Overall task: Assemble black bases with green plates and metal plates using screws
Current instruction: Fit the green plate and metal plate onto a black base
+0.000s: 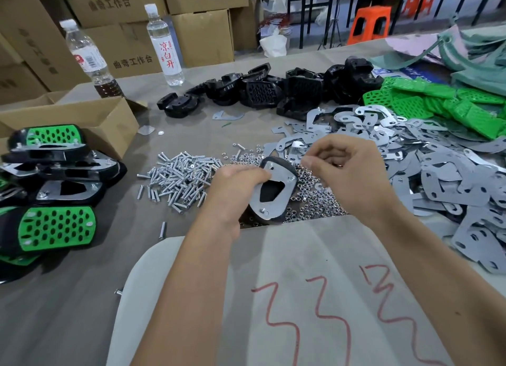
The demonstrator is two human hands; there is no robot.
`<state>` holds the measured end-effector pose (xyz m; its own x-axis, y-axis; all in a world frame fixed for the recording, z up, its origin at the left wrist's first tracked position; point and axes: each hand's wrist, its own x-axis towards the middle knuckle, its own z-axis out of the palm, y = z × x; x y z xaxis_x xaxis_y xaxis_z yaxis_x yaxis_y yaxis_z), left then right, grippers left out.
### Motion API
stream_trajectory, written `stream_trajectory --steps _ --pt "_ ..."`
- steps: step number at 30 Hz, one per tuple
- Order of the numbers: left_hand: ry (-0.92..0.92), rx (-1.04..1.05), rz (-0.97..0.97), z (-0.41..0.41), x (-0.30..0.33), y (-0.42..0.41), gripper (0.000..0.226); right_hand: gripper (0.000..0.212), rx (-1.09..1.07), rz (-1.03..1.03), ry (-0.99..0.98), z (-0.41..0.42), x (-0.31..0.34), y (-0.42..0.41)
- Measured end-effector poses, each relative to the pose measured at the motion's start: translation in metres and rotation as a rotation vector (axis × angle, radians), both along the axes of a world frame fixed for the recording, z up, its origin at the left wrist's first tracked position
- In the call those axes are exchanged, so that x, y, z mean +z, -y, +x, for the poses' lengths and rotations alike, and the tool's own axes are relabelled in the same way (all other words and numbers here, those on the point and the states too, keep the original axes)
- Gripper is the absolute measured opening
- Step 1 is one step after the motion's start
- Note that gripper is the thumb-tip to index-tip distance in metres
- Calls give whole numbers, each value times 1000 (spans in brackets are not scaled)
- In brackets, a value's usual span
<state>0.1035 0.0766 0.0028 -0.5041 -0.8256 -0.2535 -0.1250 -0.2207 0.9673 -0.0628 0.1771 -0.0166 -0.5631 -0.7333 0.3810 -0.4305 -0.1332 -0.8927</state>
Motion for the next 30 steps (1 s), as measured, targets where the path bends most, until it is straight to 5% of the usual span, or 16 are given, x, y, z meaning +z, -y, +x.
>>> stream_trajectory --steps 9,13,30 --pt "44 -117 -13 -3 1 -7 5 19 161 -18 -77 15 -2 4" --pt "39 -118 -17 -3 -1 -7 12 19 189 26 -184 14 1 3" --pt "15 -146 71 1 2 -2 14 15 303 -13 44 3 -3 1"
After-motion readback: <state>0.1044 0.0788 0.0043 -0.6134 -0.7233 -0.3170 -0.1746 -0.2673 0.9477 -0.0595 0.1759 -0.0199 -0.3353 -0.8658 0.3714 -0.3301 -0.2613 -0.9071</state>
